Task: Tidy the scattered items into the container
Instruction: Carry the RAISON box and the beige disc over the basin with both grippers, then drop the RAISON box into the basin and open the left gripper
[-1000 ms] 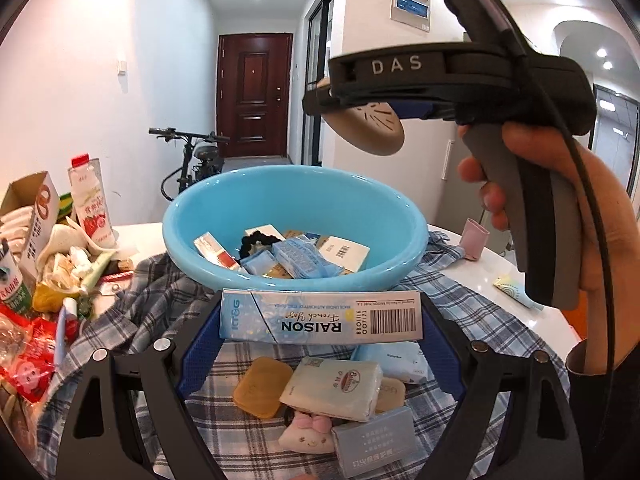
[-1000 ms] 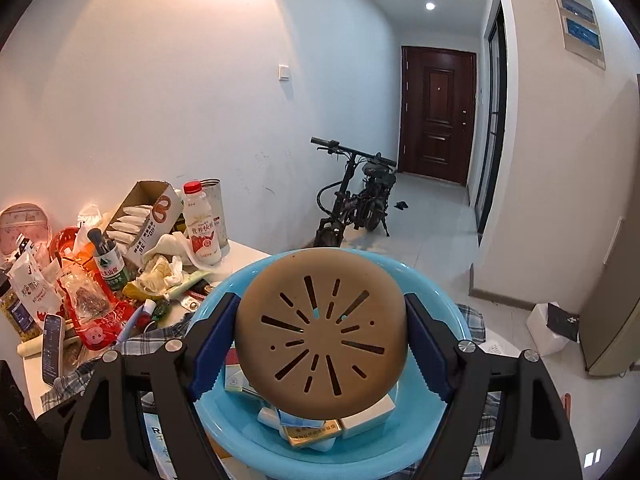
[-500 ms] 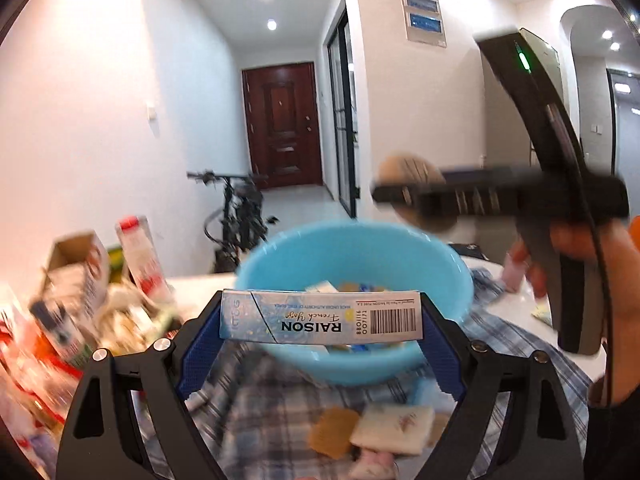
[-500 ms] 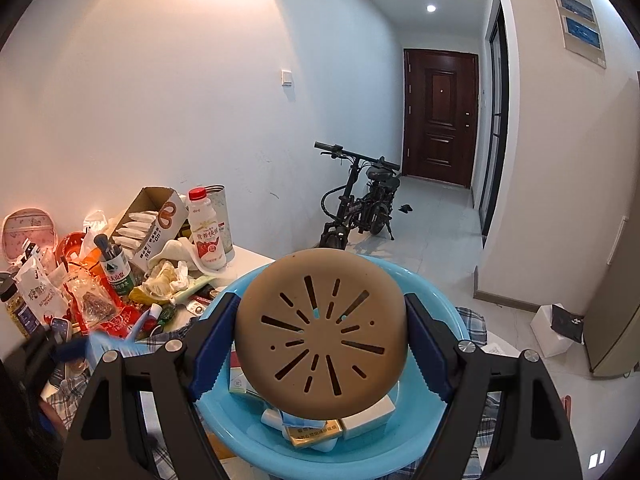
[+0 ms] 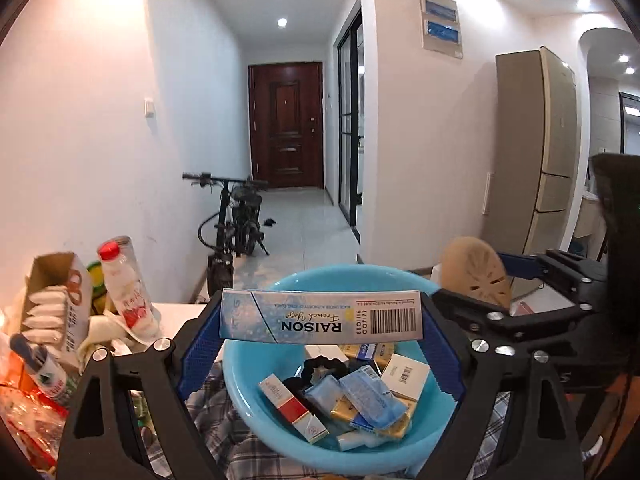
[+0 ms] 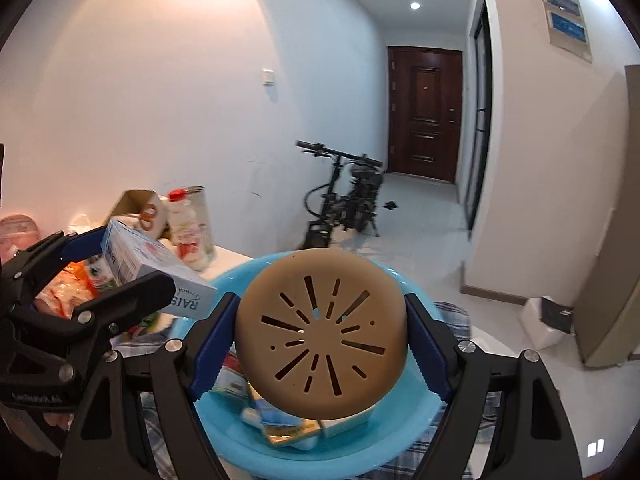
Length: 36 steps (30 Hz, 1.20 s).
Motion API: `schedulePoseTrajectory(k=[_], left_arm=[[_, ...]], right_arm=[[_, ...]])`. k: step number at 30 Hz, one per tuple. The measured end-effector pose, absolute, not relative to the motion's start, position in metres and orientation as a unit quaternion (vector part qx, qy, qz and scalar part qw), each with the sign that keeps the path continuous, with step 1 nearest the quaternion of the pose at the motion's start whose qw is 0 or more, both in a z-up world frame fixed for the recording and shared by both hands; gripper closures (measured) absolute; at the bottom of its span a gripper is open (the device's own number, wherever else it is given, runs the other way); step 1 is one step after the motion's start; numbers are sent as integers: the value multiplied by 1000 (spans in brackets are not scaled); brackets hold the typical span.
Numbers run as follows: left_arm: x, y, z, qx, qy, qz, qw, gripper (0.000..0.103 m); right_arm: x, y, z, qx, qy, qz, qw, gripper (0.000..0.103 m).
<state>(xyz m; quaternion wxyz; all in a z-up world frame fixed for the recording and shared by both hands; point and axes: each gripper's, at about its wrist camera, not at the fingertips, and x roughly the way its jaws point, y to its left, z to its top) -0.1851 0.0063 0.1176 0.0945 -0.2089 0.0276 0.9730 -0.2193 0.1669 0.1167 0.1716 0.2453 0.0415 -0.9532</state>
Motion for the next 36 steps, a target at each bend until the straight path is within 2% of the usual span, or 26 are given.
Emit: schedulePoseTrajectory(k=[3,8,16,26,36], left_arm=[[-198,9,104,-224,45,971,71,16],[-218,3,88,-260,27,962,79,16],[-222,3,86,-248,62,966,40,16],[-227,-15,89,-259,26,964,48,16],[-228,-12,88,-262,27,963,53,16]], right_arm=[[-227,176,110,256,28,-951,169,21],[-230,178,106,262,28,-951,162,21],[-232,166,99,273,54,-948,157,21],[-234,153,94,281,67,-943,167,21],[-228,147,98,277,70,-942,177,21]])
